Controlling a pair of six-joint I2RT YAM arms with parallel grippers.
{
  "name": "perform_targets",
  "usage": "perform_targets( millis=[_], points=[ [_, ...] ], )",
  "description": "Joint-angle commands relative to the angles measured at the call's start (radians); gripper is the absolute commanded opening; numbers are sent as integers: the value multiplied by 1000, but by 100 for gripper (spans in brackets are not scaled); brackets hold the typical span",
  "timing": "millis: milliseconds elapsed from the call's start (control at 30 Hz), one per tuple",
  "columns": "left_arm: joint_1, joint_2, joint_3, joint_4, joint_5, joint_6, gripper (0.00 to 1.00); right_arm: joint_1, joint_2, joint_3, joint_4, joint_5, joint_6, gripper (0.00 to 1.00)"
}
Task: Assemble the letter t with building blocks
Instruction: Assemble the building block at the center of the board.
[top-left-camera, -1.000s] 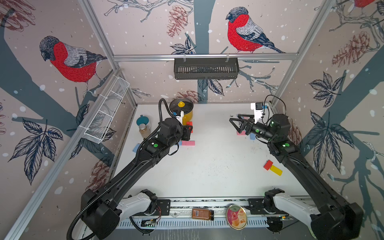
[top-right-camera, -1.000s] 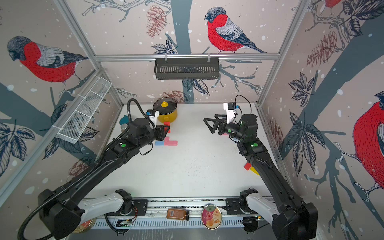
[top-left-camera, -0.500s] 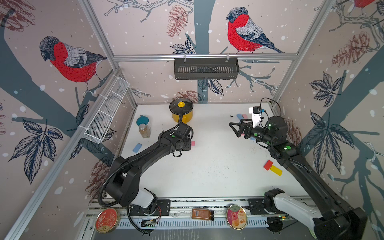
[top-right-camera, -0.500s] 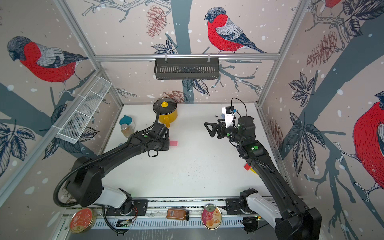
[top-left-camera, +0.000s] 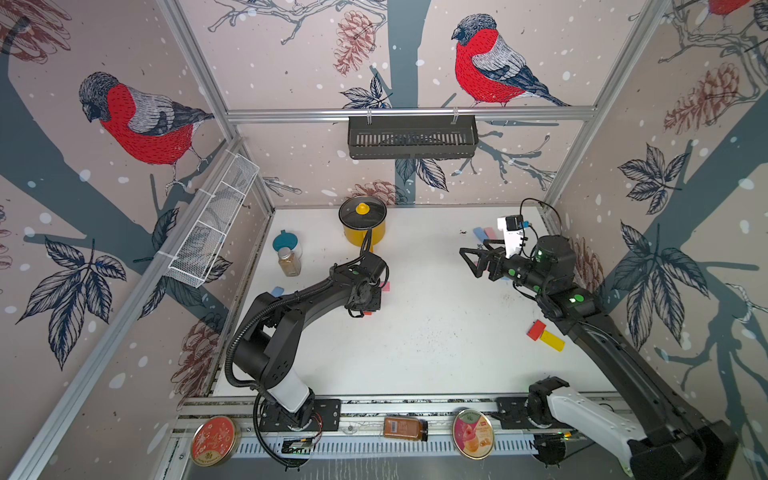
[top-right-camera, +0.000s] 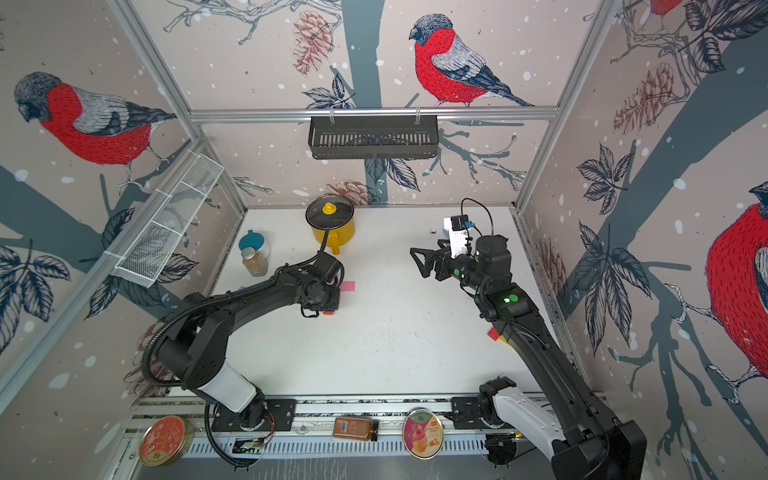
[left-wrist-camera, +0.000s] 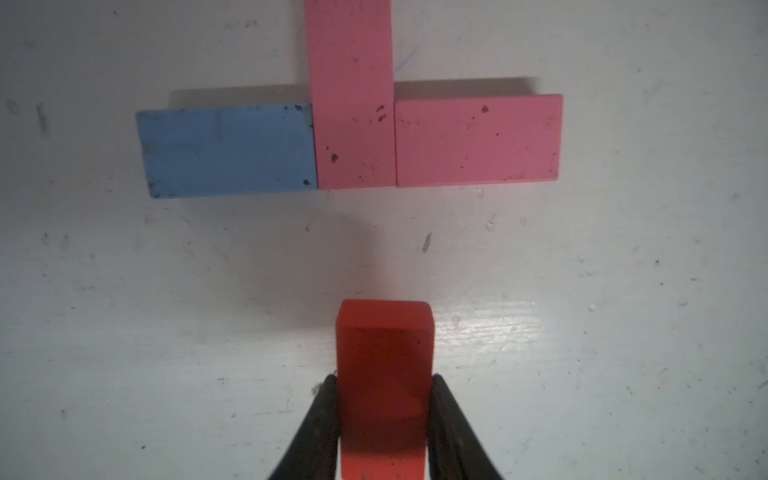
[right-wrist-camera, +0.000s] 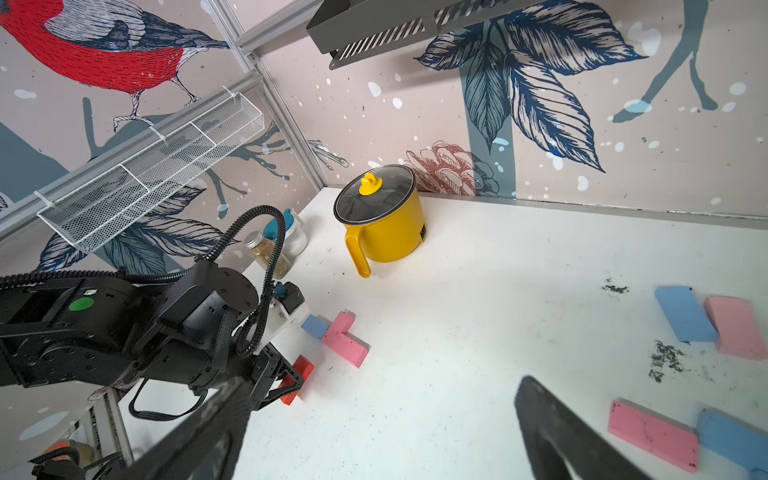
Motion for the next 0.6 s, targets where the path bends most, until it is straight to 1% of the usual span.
perform_targets(
  millis=[0, 100, 567],
  points=[
    [17, 19, 1, 2, -19, 9, 0, 5, -10, -3, 3, 19, -15, 100],
    [34, 33, 1, 6, -17, 18, 0, 6, -12, -2, 4, 21, -16, 100],
    [44, 98, 5, 43, 24, 38, 0, 7, -13, -2, -3, 36, -30, 99]
  ],
)
